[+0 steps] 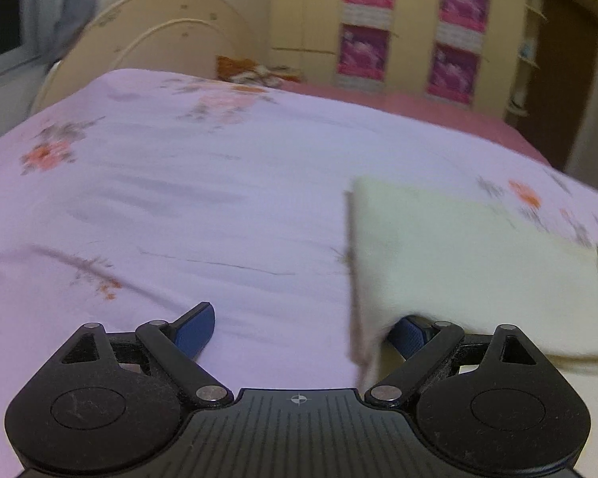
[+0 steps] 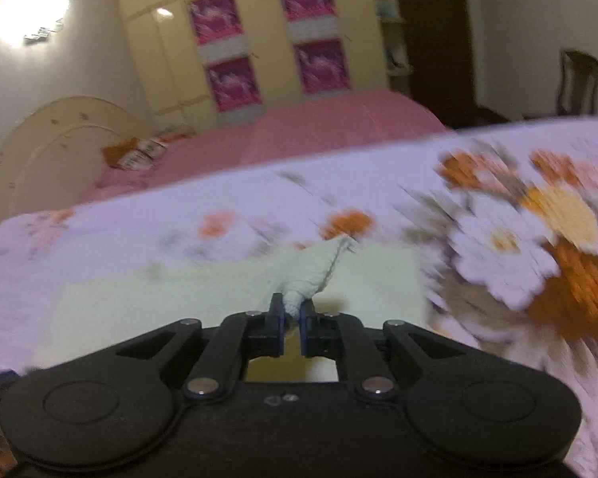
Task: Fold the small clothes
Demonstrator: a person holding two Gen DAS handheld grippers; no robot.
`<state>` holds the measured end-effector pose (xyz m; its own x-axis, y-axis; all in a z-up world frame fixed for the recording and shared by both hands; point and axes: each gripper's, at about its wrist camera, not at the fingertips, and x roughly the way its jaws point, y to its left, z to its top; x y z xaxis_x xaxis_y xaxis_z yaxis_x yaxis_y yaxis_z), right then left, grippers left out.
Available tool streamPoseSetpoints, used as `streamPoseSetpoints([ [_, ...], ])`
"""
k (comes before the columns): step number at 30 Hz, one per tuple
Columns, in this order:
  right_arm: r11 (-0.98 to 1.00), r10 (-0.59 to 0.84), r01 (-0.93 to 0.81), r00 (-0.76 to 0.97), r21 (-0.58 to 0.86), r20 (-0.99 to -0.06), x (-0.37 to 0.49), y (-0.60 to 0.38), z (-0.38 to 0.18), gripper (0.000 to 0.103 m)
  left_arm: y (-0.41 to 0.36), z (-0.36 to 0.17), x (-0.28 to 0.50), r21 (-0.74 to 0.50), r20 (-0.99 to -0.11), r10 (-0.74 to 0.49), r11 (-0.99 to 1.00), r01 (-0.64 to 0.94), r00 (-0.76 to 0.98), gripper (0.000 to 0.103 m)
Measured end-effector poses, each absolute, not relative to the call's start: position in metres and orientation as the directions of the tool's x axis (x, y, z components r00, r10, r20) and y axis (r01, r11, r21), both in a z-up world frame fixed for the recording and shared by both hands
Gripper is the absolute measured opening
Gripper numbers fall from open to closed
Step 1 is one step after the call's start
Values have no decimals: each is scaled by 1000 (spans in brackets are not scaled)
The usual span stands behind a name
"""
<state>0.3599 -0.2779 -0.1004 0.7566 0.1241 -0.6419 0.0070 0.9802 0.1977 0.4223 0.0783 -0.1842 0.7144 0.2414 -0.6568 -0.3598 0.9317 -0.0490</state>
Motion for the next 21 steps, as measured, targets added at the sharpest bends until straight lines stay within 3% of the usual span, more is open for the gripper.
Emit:
streamPoseSetpoints([
  [4, 981, 91, 57, 708, 186, -700, 356, -288, -130, 7, 79, -190, 419, -38, -653, 245, 934, -354, 716, 92],
  [10, 986, 9, 109, 726, 128, -687, 344, -291, -131, 7, 84, -177, 412, -88, -685, 136, 960, -266, 716, 92],
  [15, 982, 81, 63, 702, 175, -708, 346, -291, -130, 10, 98, -155, 400, -203, -665, 44, 950, -237, 746, 92],
  [18, 968, 94, 97, 715, 231, -693, 347, -300, -126, 16, 95, -154, 424, -207, -672, 31, 951, -228, 740, 92],
  [21, 966, 95, 108, 700, 236, -708, 351, -302, -131, 13, 83, -161, 454, -173, -679, 38, 962, -210, 733, 92],
])
